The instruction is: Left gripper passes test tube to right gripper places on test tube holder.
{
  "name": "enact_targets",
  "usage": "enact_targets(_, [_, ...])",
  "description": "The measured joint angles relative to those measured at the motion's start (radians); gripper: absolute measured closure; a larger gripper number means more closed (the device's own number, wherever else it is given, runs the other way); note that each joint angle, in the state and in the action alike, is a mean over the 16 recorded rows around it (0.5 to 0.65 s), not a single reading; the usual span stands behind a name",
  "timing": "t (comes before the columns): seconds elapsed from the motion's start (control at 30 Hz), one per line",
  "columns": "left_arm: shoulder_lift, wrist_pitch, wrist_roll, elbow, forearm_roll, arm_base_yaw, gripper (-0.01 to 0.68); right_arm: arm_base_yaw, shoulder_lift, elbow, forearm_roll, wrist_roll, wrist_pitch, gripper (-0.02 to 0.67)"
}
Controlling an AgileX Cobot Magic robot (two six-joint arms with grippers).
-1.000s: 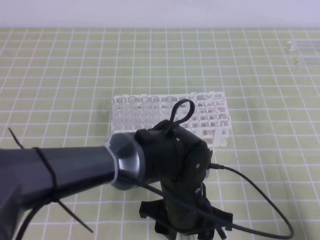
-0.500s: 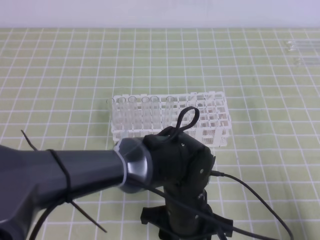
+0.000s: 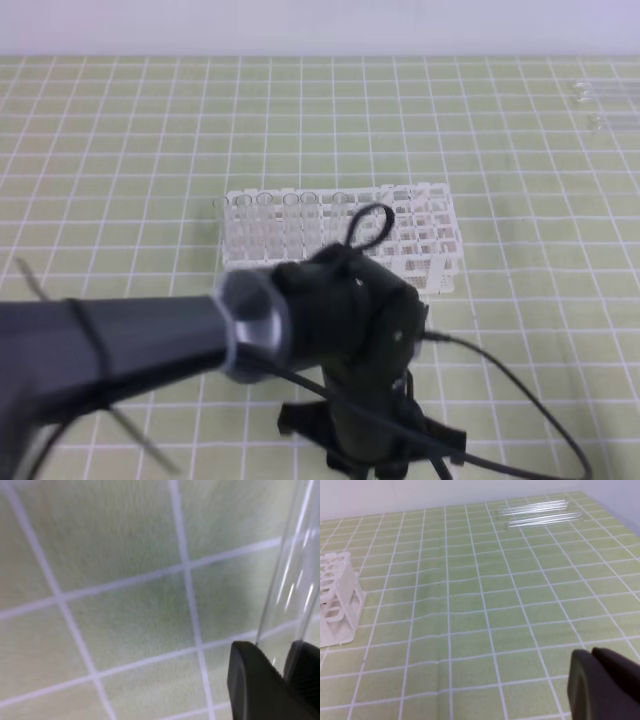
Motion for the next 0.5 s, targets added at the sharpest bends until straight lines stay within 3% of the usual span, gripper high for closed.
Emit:
enact_targets(0.27, [-0.156, -0.03, 0.002, 0.026, 0.208, -0.046, 0.621, 0.0, 0.0, 0.0, 0.0, 0.0, 0.0, 0.666])
enact_targets(0.5, [-0.344, -0.16, 0.002, 0.141, 0.4, -0.102, 0.616, 0.0, 0.0, 0.0, 0.0, 0.0, 0.0, 0.666])
